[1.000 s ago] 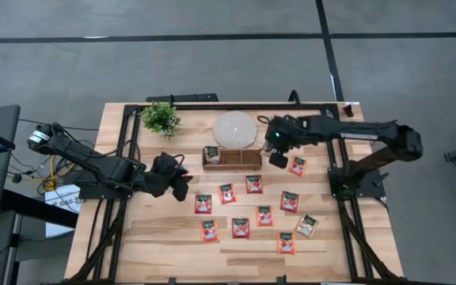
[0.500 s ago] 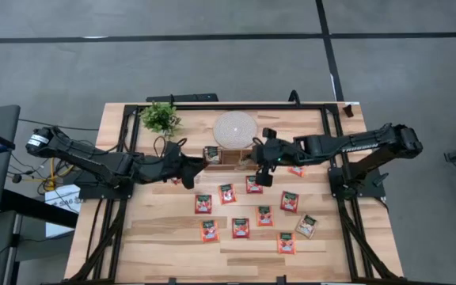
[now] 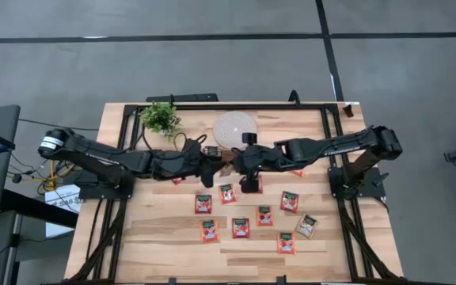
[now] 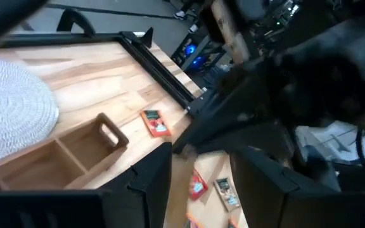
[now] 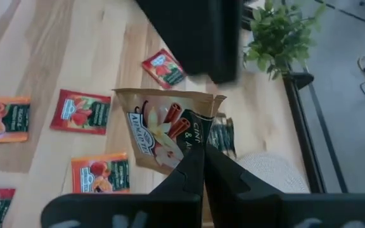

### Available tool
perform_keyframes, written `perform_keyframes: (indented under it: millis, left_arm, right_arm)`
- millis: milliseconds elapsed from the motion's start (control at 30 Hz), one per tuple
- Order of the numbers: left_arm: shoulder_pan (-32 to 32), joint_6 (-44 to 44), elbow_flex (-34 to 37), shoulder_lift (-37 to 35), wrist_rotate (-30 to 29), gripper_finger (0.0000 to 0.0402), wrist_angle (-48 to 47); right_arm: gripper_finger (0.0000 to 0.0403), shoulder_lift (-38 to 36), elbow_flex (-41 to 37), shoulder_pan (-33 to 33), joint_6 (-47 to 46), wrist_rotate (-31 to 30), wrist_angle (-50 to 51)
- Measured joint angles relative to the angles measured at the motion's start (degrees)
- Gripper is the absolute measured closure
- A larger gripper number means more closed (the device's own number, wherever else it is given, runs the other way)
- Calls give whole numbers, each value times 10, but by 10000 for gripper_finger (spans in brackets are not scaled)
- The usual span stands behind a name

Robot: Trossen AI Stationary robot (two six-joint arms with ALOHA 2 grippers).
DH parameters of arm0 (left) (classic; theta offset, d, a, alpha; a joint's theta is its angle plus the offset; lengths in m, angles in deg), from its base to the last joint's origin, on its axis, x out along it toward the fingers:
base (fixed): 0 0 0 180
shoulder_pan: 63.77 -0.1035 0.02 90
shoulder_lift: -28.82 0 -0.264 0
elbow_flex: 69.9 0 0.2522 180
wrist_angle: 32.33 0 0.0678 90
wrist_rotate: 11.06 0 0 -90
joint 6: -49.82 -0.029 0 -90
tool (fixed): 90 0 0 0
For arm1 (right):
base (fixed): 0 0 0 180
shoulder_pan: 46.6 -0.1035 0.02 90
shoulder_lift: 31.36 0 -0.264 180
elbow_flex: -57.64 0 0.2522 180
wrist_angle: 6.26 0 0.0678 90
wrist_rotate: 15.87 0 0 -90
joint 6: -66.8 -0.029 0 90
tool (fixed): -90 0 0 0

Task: Pick & Place Tea
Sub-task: Put the brown tea bag into the left of the wooden organizer

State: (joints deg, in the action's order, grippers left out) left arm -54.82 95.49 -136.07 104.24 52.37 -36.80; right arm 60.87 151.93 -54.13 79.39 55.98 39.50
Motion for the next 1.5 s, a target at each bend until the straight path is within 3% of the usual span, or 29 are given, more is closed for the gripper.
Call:
perform_keyframes:
  millis: [267,1500]
  left_arm:
    - [-16,0,-52,28,5,250,-81]
    - [-28,5,-58,60,19,250,-70]
  right_arm:
    - [403,-4,5,0,-1,0,14]
    - [403,-4,4,16,-1,2,9]
